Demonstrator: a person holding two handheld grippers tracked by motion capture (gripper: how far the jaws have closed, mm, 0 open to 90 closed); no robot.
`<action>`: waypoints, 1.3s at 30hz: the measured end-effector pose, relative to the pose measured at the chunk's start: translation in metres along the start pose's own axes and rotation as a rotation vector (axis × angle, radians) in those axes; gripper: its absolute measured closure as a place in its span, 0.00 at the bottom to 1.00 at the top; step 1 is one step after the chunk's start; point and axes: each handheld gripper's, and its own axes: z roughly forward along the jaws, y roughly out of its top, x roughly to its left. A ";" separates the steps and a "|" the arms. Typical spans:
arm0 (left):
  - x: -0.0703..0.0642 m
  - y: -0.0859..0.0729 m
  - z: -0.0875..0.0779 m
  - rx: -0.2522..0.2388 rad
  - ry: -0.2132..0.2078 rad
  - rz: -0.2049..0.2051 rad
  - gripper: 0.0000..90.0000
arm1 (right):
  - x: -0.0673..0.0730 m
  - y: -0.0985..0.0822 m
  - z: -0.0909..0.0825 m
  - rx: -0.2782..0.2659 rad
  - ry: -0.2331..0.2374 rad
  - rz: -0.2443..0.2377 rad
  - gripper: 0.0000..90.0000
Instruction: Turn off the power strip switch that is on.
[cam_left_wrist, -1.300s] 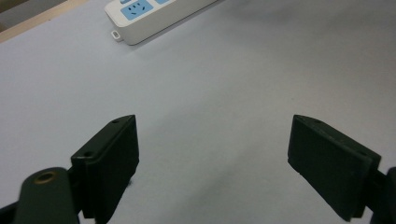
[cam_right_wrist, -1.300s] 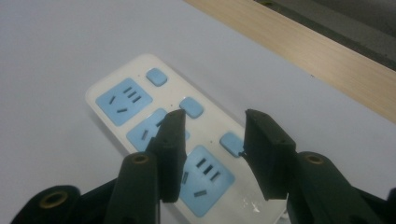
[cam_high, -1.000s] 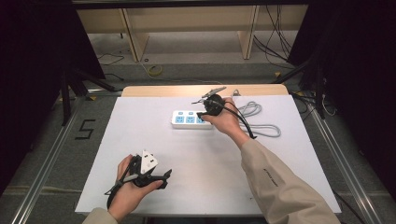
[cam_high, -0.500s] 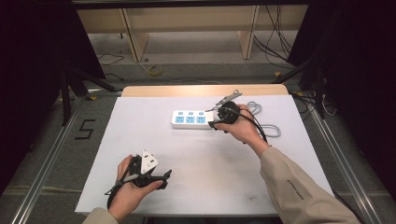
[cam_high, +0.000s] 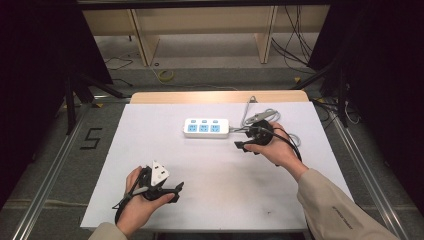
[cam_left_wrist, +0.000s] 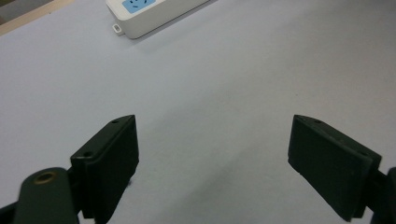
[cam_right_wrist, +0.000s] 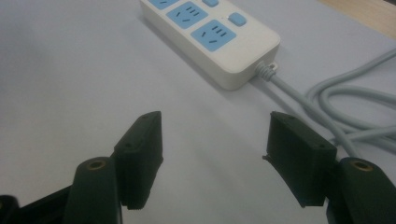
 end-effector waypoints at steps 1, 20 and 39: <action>0.000 0.000 0.000 0.000 0.000 0.000 0.18 | 0.001 -0.003 -0.003 -0.001 0.004 -0.001 0.40; 0.000 0.000 0.000 0.002 0.000 -0.003 0.18 | 0.017 -0.071 -0.051 -0.064 0.058 0.019 0.36; 0.000 0.000 -0.001 -0.004 -0.007 -0.018 0.18 | 0.031 -0.128 -0.089 -0.093 0.068 0.020 0.33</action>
